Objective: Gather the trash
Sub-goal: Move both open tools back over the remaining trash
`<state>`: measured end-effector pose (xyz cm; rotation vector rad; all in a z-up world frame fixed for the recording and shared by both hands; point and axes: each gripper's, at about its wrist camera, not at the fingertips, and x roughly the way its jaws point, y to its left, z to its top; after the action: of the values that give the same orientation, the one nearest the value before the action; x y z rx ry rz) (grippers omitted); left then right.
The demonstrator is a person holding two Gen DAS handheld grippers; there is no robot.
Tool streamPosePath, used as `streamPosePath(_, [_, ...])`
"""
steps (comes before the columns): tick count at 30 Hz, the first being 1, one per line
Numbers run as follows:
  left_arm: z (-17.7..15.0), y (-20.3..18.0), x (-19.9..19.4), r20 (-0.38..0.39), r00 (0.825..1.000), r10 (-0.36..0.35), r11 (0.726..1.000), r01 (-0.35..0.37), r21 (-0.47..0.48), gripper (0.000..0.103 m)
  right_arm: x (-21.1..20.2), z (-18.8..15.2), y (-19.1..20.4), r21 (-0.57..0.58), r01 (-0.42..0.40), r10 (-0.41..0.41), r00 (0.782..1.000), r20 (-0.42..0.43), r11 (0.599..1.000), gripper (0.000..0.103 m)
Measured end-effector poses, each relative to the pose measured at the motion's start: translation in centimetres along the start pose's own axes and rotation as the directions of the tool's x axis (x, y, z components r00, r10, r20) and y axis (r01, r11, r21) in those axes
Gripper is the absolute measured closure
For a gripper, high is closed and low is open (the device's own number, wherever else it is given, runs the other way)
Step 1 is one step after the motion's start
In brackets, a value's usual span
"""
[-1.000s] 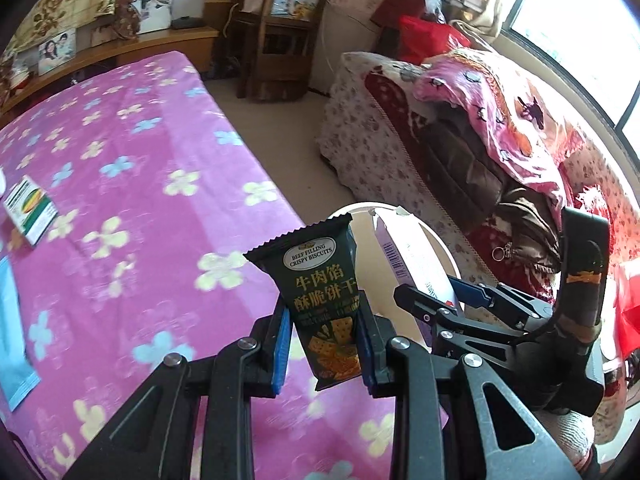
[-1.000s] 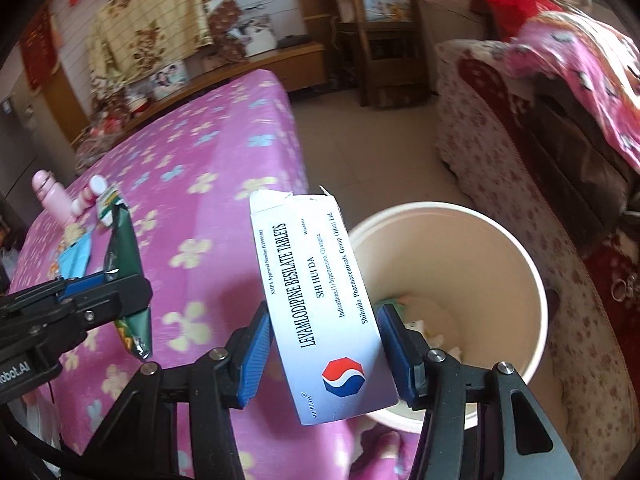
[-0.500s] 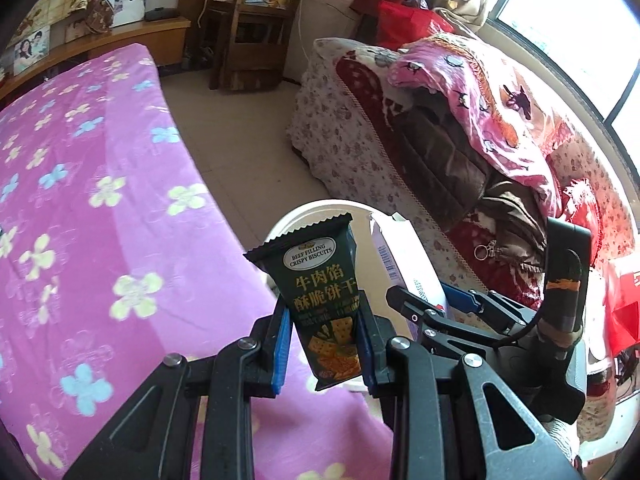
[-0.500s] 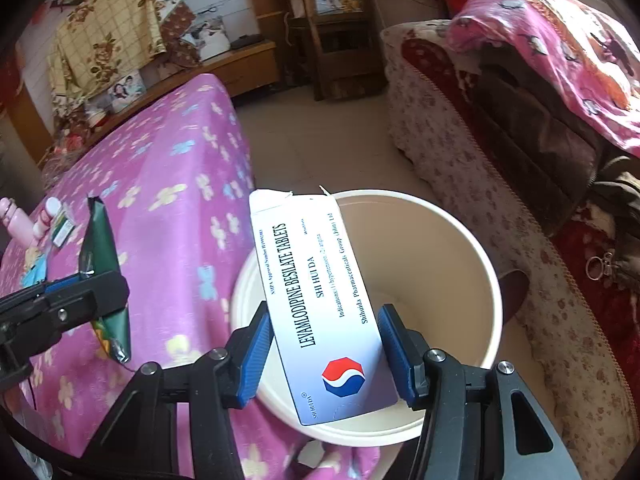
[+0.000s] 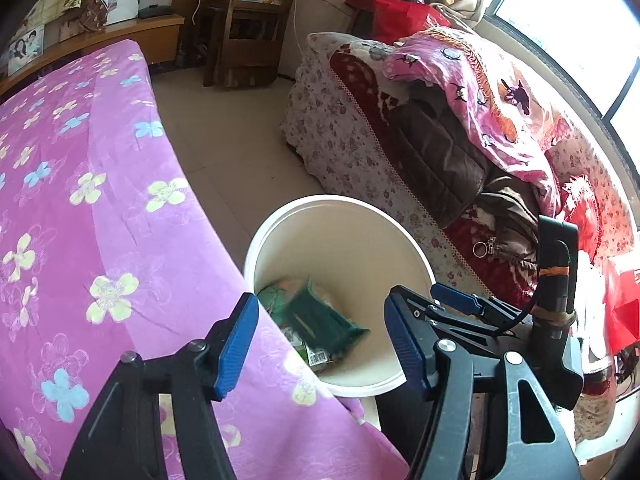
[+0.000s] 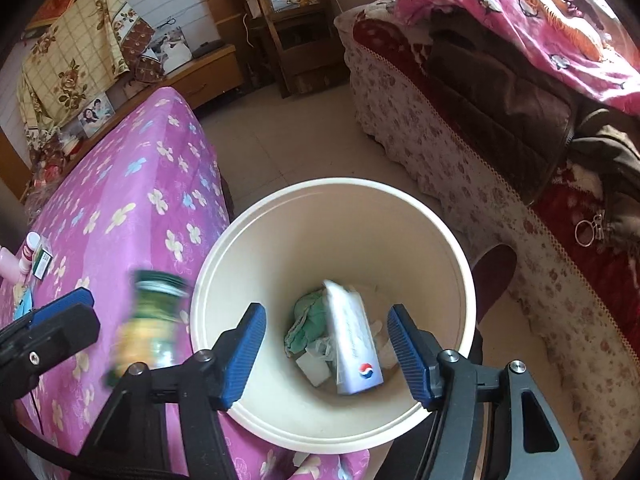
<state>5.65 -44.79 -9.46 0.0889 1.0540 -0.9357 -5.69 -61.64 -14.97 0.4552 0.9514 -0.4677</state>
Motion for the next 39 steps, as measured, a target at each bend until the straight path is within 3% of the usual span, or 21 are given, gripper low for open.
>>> streamPosePath(22, [-1.5, 3.8, -3.6, 0.06, 0.992, 0.112, 0.993, -0.109, -0.046, 0.037, -2.3, -0.7, 5.5, -0.088, -0.028, 0.03, 0.999, 0.027, 0.996, 0.036])
streamPosePath(33, [-3.2, 7.4, -8.4, 0.132, 0.97, 0.205, 0.977, -0.194, -0.09, 0.037, -4.3, -1.0, 10.2, -0.157, -0.058, 0.068, 0.996, 0.054, 0.986, 0.036])
streamPosePath(39, [-4.8, 10.7, -11.4, 0.151, 0.956, 0.252, 0.962, -0.23, -0.149, 0.037, -4.6, -1.7, 14.1, -0.202, -0.114, 0.126, 0.991, 0.046, 0.973, 0.036])
